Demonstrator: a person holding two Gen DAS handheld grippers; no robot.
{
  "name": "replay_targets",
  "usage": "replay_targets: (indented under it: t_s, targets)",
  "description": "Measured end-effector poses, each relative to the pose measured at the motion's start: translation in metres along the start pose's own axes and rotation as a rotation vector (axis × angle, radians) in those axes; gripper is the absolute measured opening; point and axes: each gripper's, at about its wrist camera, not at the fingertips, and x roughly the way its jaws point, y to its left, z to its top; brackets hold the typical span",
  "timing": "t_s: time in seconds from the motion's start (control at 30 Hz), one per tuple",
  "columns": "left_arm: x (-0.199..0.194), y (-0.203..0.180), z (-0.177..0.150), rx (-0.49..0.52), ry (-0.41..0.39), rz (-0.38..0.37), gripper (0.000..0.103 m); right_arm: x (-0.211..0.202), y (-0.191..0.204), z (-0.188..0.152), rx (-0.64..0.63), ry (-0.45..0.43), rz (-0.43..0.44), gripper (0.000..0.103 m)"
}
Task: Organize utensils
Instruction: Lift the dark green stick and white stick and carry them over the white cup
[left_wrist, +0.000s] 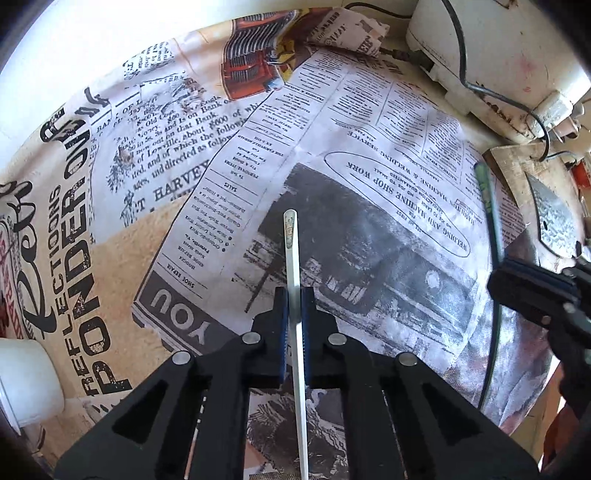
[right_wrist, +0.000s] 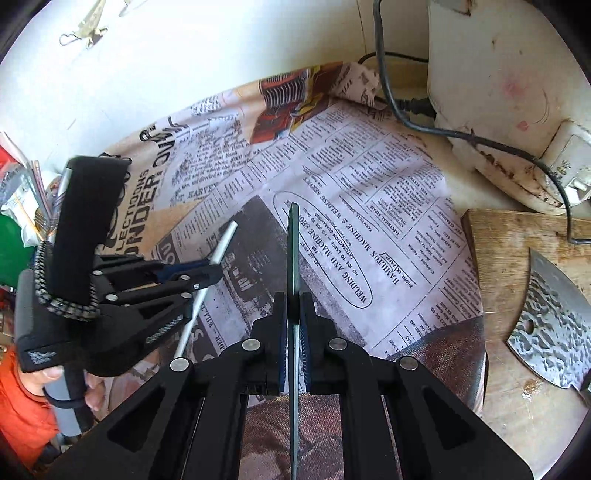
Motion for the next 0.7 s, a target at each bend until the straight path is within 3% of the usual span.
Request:
replay_targets:
  t_s: [0.27,0.7]
  targets:
    - [-0.016,0.001,-0.025,-0.014,-0.022,-0.037,0.004,-0.023,0.008,-0.001,-0.012,-0.055,0.003,0.006]
    - [-0.121,0.016,-0.070,-0.053,-0.281,-0.056,0.004,-0.067,0.049,-0.003,-0.069,-0.168,-0.001,0.006]
